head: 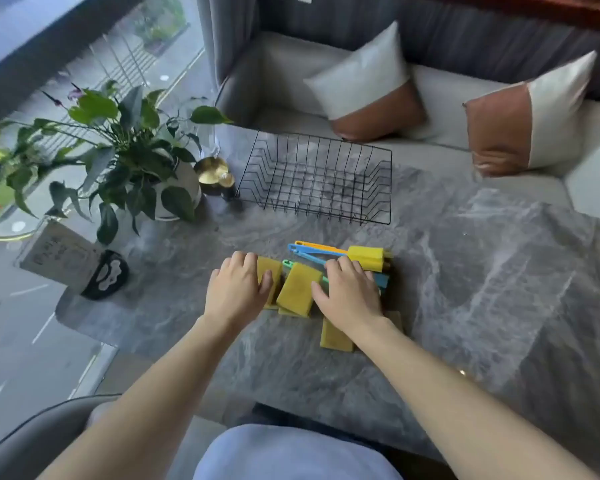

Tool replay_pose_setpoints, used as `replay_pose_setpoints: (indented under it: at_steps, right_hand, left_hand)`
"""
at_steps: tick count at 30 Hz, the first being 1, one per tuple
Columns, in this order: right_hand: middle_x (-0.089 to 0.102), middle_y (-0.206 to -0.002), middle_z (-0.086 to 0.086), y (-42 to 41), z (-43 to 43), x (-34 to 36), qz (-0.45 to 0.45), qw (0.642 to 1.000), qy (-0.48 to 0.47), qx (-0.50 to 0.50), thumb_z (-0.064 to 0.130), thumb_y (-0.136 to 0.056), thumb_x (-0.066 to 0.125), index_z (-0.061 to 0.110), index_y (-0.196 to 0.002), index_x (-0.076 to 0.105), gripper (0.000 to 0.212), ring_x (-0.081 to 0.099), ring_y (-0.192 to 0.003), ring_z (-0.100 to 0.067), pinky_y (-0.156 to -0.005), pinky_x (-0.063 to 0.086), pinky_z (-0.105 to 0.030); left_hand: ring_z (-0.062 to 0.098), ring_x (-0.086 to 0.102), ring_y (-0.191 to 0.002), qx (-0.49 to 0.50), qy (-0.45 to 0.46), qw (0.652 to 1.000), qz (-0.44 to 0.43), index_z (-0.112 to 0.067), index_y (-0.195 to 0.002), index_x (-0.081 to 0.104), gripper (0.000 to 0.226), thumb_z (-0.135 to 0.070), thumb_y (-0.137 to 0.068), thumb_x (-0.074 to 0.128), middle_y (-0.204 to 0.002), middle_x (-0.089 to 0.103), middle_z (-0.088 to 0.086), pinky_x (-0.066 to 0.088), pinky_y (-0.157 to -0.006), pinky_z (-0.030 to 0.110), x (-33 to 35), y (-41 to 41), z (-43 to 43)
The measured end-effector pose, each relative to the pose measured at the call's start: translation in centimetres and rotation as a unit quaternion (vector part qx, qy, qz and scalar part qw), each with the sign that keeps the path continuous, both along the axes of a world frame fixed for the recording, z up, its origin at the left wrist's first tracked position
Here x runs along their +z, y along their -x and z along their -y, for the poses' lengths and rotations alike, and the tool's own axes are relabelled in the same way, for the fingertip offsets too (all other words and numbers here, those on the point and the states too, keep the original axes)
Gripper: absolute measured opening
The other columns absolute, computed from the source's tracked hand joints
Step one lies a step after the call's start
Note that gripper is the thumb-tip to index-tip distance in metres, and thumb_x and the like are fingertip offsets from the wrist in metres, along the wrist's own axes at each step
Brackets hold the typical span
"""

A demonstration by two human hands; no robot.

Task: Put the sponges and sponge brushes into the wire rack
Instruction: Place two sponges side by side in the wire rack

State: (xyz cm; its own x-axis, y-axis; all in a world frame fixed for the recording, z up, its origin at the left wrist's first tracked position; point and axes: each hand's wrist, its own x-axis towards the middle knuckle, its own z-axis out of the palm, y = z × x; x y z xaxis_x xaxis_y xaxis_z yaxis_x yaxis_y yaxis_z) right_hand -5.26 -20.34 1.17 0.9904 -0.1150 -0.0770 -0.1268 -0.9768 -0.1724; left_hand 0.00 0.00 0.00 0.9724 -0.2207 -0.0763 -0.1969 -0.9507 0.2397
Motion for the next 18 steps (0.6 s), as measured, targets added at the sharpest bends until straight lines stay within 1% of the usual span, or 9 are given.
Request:
replay_pose_setpoints:
  at_steps: [2, 4, 9, 11, 14, 16, 18]
  right_hand:
    - [0.058, -0.11, -0.004, -0.2, -0.7, -0.8, -0.026, 0.999, -0.016, -0.02, 0.052, -0.091, 0.049, 0.016, -0.109, 0.056, 0.041, 0.053, -0.109, -0.027, -0.085, 0.044, -0.043]
    - [0.058, -0.114, -0.006, -0.1, -1.3, -1.8, -0.052, 0.997, -0.04, -0.049, 0.055, -0.092, 0.049, 0.014, -0.112, 0.055, 0.046, 0.053, -0.113, -0.028, -0.088, 0.047, -0.043]
    - [0.056, -0.12, -0.009, -0.4, -2.9, -3.8, -0.082, 0.982, -0.104, -0.133, 0.06, -0.092, 0.049, 0.013, -0.119, 0.048, 0.054, 0.054, -0.112, -0.03, -0.085, 0.05, -0.044]
    - [0.056, -0.118, -0.009, -0.5, -3.7, -4.3, -0.085, 0.974, -0.128, -0.164, 0.059, -0.091, 0.051, 0.014, -0.117, 0.045, 0.052, 0.056, -0.108, -0.032, -0.082, 0.051, -0.045]
    - [0.057, -0.12, -0.011, -0.8, -4.8, -5.0, -0.071, 0.958, -0.178, -0.214, 0.052, -0.092, 0.057, 0.013, -0.12, 0.043, 0.049, 0.056, -0.107, -0.033, -0.078, 0.048, -0.041]
    - [0.055, -0.125, -0.014, -0.9, -5.5, -5.4, -0.061, 0.94, -0.233, -0.243, 0.043, -0.093, 0.061, 0.012, -0.129, 0.04, 0.052, 0.054, -0.112, -0.033, -0.085, 0.048, -0.041]
    - [0.053, -0.132, -0.015, -1.0, -6.2, -5.7, -0.05, 0.92, -0.285, -0.263, 0.036, -0.094, 0.063, 0.011, -0.137, 0.036, 0.056, 0.052, -0.118, -0.032, -0.093, 0.045, -0.039]
  left_hand:
    - [0.036, 0.059, -0.109, 0.008, -0.006, 1.0, -0.026, -0.011, -0.119, 0.057, 0.042, -0.047, -0.099, 0.046, -0.118, 0.061, 0.012, 0.048, -0.087, 0.046, -0.7, -0.3, -0.6]
    - [0.037, 0.059, -0.109, 0.006, -0.002, 0.999, -0.049, -0.01, -0.116, 0.056, 0.042, -0.047, -0.098, 0.047, -0.117, 0.06, 0.013, 0.049, -0.086, 0.046, -1.8, -0.3, -1.2]
    - [0.037, 0.057, -0.107, 0.023, 0.06, 0.994, -0.089, -0.011, -0.105, 0.05, 0.034, -0.045, -0.097, 0.051, -0.109, 0.058, 0.012, 0.05, -0.08, 0.047, -4.0, -0.6, -2.1]
    - [0.036, 0.057, -0.107, 0.03, 0.09, 0.991, -0.098, -0.013, -0.11, 0.05, 0.033, -0.043, -0.096, 0.052, -0.109, 0.059, 0.01, 0.051, -0.08, 0.046, -4.7, -0.7, -2.5]
    - [0.033, 0.061, -0.106, 0.05, 0.139, 0.984, -0.104, -0.02, -0.123, 0.05, 0.037, -0.044, -0.095, 0.055, -0.116, 0.061, 0.007, 0.051, -0.078, 0.042, -5.7, -0.8, -3.3]
    - [0.028, 0.062, -0.106, 0.071, 0.167, 0.976, -0.122, -0.025, -0.129, 0.047, 0.043, -0.048, -0.094, 0.056, -0.12, 0.061, 0.004, 0.052, -0.079, 0.041, -6.3, -0.9, -3.8]
    - [0.024, 0.062, -0.103, 0.084, 0.192, 0.967, -0.146, -0.023, -0.134, 0.045, 0.051, -0.052, -0.094, 0.056, -0.121, 0.061, 0.003, 0.052, -0.079, 0.04, -6.9, -0.9, -4.1]
